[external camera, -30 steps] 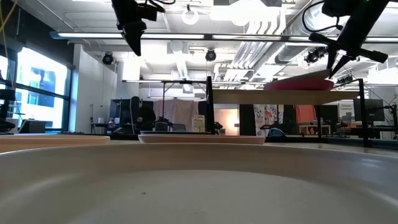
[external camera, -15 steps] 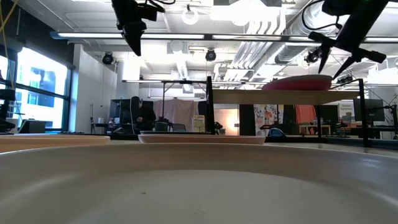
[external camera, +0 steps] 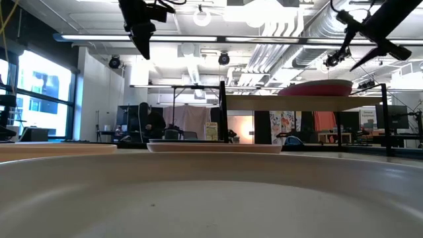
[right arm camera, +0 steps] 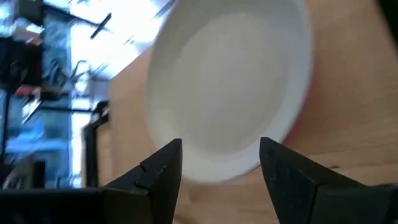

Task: Place and stack plates onto a shelf
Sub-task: Stack the light pink plate on top of the white plate on the shelf

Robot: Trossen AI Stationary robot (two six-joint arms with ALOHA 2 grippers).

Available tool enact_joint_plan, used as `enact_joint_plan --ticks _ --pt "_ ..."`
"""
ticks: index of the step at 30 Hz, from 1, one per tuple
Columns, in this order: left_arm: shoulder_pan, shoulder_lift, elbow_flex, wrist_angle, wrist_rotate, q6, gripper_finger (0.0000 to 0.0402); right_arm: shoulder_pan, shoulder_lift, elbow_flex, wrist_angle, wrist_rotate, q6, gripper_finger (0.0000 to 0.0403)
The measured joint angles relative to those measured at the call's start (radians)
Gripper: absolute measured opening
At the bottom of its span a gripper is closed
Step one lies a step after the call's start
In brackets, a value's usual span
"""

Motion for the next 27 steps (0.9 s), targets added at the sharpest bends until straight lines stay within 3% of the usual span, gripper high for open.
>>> enact_joint_plan --ticks 7,11,22,27 --pt "0.0 0.0 0.0 0.0 0.0 0.0 0.0111 0.001 -0.003 0.0 0.019 -0.246 -0.135 0.0193" --pt "0.0 0.0 0.0 0.0 0.0 0.0 0.0111 0.018 -0.004 0.0 0.02 -0.322 -0.146 0.0193" --pt "0.0 0.0 0.0 0.0 0.0 0.0 0.0111 0.254 0.005 0.0 0.084 -0.312 -0.071 0.0193" --pt "0.0 0.0 0.0 0.0 0.0 0.0 0.0111 0.403 0.03 0.0 0.124 -0.214 -0.024 0.0193"
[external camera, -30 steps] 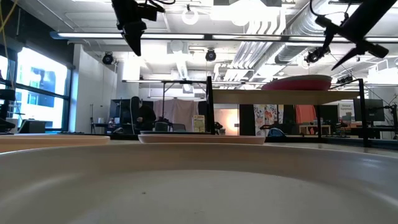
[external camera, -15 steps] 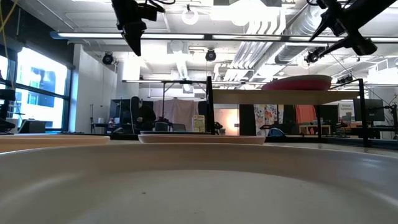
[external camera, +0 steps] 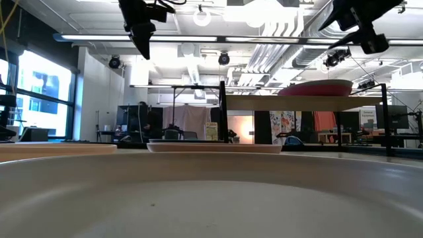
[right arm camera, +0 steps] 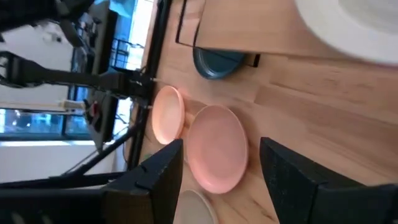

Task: Place and stack plates onto a shelf
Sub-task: Stack the light pink plate on top of the white plate on the shelf

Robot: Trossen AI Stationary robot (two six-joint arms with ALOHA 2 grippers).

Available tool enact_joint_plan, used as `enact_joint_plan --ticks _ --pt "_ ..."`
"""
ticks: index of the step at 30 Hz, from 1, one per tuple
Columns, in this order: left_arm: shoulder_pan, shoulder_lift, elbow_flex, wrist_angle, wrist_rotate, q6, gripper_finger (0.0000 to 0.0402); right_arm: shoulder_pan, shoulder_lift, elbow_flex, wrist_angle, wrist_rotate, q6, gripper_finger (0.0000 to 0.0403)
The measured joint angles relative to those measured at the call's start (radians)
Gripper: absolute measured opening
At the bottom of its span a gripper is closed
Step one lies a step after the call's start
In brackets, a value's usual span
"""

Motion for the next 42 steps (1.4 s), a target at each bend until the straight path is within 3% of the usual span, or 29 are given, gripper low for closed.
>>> enact_joint_plan --ticks 10,16,29,33,42 --pt "0.0 0.0 0.0 0.034 0.0 0.0 0.0111 0.264 0.12 0.0 0.079 0.155 0.051 0.0193" --pt "0.0 0.0 0.0 0.066 0.0 0.0 0.0111 0.347 0.226 0.0 0.15 0.159 0.045 0.0193" --pt "-0.001 0.003 0.0 0.108 0.001 -0.052 0.0111 0.393 0.475 0.0 0.153 0.114 0.107 0.0193" --pt "-0.001 0.004 0.0 0.117 0.007 -0.148 0.0111 0.393 0.527 0.0 0.173 0.133 0.107 0.0193" --pt "-0.007 0.004 0.0 -0.013 0.159 -0.308 0.0111 0.431 0.638 0.0 0.258 0.121 0.108 0.0193"
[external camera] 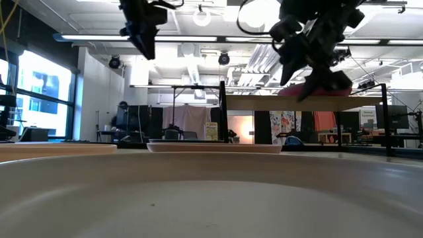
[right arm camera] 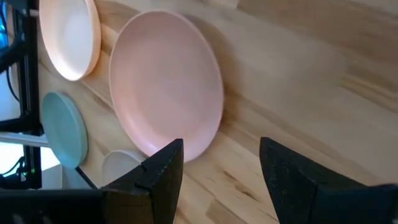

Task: Place and stack plates onto a shelf
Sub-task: Stack the light pink plate on top of the white plate on the shelf

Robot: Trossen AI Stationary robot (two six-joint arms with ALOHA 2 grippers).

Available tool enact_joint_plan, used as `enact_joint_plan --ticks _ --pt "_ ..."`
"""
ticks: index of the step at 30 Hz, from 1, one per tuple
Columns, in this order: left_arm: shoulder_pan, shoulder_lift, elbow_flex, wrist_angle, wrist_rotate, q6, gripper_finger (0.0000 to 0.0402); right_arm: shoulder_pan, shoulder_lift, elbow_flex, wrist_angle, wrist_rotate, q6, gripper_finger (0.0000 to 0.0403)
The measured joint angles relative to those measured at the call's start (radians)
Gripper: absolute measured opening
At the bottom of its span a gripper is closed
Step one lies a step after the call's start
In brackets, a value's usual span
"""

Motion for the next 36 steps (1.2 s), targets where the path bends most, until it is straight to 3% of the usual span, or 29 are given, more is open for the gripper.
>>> enact_joint_plan --ticks 8,22,36 --pt "-0.052 0.0 0.0 -0.131 0.023 -0.114 0.011 0.055 0.101 0.0 0.137 0.01 0.023 0.0193" --pt "-0.165 0.0 -0.098 -0.134 0.025 -0.179 0.011 0.083 0.259 0.0 0.18 0.036 0.022 0.0193" --pt "-0.191 0.0 -0.139 -0.129 0.024 -0.217 0.0111 0.085 0.352 0.0 0.276 0.036 0.015 0.0193"
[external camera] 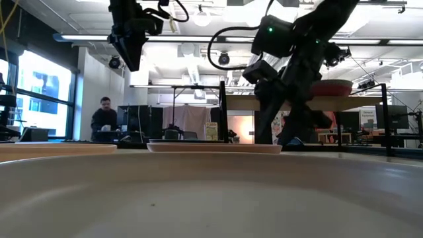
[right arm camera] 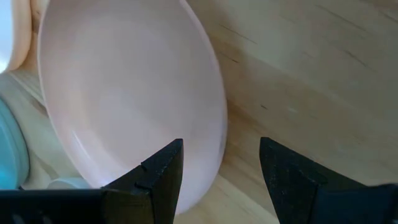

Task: Place and stack plates onto a shelf
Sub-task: Stack the light pink plate on top of the white plate on the shelf

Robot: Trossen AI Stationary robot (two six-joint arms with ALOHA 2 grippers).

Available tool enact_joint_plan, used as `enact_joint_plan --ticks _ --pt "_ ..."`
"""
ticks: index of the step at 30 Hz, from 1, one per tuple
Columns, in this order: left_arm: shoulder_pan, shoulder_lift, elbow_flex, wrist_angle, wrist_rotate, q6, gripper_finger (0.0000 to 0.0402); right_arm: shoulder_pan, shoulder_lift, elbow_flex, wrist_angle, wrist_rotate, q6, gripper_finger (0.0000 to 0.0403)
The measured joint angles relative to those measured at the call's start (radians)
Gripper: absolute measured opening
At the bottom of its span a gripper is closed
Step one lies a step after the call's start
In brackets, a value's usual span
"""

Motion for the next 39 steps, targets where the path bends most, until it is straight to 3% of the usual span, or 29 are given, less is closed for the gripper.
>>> enact_joint_plan --ticks 16,20,30,39 --pt "0.0 0.0 0.0 0.003 -0.003 0.001 0.0111 0.043 0.065 0.0 0.068 0.01 0.029 0.0188" --pt "0.0 0.0 0.0 0.003 -0.003 0.0 0.0111 0.044 0.065 0.0 0.06 0.015 0.037 0.0155" --pt "0.0 0.0 0.0 0.003 -0.003 0.0 0.0111 0.044 0.065 0.0 0.038 0.064 0.06 0.0009" --pt "0.0 0.0 0.0 0.003 -0.003 0.0 0.0111 0.043 0.065 0.0 0.033 0.042 0.054 0.0003"
